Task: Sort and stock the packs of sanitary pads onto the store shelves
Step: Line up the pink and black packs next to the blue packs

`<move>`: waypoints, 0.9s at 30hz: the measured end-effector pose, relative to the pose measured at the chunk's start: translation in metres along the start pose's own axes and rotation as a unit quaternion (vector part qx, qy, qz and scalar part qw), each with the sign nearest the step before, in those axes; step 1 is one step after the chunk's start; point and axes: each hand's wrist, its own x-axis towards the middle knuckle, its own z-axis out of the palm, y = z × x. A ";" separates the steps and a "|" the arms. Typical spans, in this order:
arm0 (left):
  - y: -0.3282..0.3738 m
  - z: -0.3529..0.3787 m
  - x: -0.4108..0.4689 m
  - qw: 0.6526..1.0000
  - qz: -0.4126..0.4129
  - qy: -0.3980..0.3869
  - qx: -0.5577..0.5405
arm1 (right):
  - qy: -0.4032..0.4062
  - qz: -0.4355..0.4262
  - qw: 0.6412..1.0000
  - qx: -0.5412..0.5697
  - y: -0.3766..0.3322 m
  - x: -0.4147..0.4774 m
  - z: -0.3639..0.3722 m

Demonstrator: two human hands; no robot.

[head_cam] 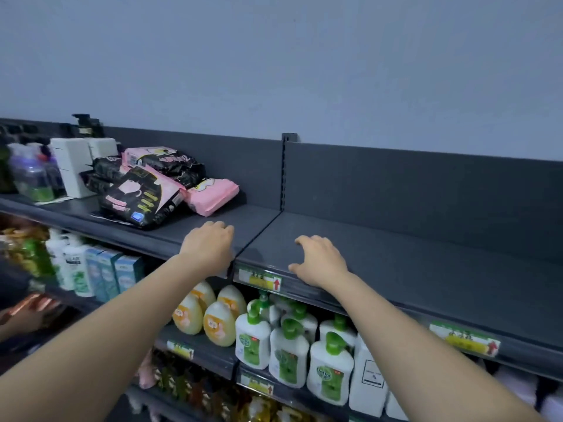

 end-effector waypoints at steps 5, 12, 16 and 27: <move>-0.047 0.015 0.021 0.999 -0.038 -0.006 -0.002 | -0.007 -0.030 1.000 0.000 -0.033 0.049 0.016; -0.112 0.033 0.065 0.996 -0.090 0.012 0.021 | -0.012 -0.080 0.997 0.003 -0.078 0.131 0.042; -0.154 0.047 0.091 0.990 -0.135 0.012 0.033 | -0.019 -0.113 0.993 -0.004 -0.108 0.179 0.055; -0.274 0.079 0.142 0.915 -0.352 0.018 -0.197 | -0.014 -0.206 0.978 0.011 -0.162 0.252 0.079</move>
